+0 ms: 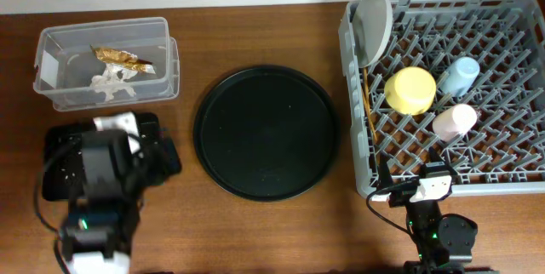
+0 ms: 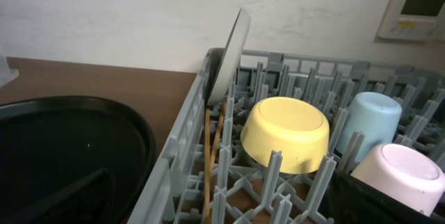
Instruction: Sort waste into correct bins and load items into the dishwasher rack
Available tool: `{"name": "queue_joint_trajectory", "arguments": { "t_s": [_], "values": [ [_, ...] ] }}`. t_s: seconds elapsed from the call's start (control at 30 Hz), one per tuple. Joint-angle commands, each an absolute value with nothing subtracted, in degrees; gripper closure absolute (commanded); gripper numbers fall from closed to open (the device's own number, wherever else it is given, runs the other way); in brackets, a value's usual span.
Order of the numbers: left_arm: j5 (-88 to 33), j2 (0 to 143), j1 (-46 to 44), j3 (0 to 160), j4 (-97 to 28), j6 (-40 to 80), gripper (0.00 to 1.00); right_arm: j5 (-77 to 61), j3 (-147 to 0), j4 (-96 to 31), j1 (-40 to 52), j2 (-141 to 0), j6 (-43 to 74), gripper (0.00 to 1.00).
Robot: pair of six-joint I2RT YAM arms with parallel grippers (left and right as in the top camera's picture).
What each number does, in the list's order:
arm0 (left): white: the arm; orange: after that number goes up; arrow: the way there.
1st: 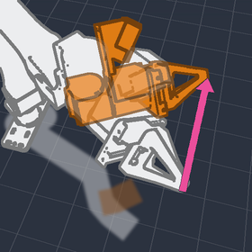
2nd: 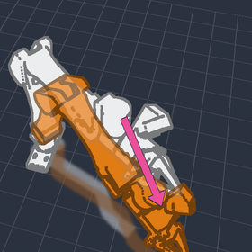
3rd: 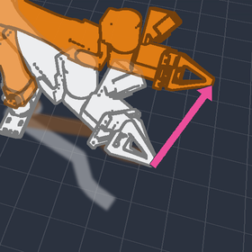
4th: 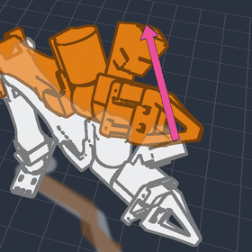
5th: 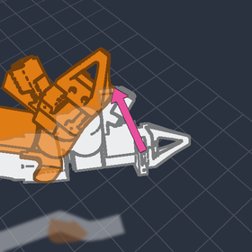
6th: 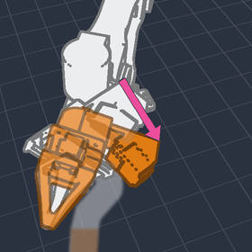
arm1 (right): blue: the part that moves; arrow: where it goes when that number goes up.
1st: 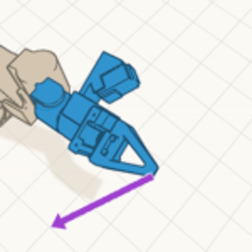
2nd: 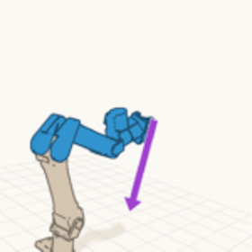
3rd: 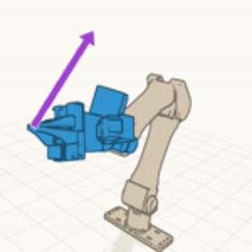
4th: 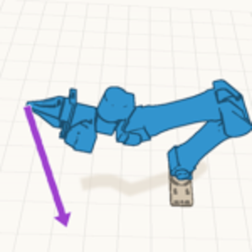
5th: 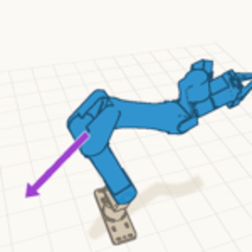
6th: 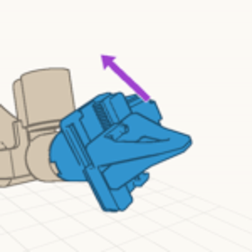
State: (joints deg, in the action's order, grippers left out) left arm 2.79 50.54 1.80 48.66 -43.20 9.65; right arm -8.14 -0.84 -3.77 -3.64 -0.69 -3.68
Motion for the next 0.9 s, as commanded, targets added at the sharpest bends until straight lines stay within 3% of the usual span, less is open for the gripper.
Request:
{"name": "queue_joint_trajectory", "arguments": {
  "t_s": [0.0,0.27,0.63,0.87],
  "values": [
    [-2.5,39.9,2.0,34.9,-35.4,6.5,0.01,-7.7,-0.3,-3.8,-3.3,-0.2,-4.1,0.02],
    [-6.5,21.7,2.0,11.8,-18.8,6.5,0.01,-7.7,-0.3,-3.8,-3.3,-0.2,-4.1,0.02],
    [-7.7,13.9,2.0,2.7,-4.1,6.5,0.01,-7.7,-0.3,-3.8,-3.3,-0.2,-4.1,0.02],
    [-7.7,9.3,2.0,1.9,-3.5,5.7,0.01,-7.7,-0.3,-3.8,-3.3,-0.2,-4.1,0.02]
  ]
}}
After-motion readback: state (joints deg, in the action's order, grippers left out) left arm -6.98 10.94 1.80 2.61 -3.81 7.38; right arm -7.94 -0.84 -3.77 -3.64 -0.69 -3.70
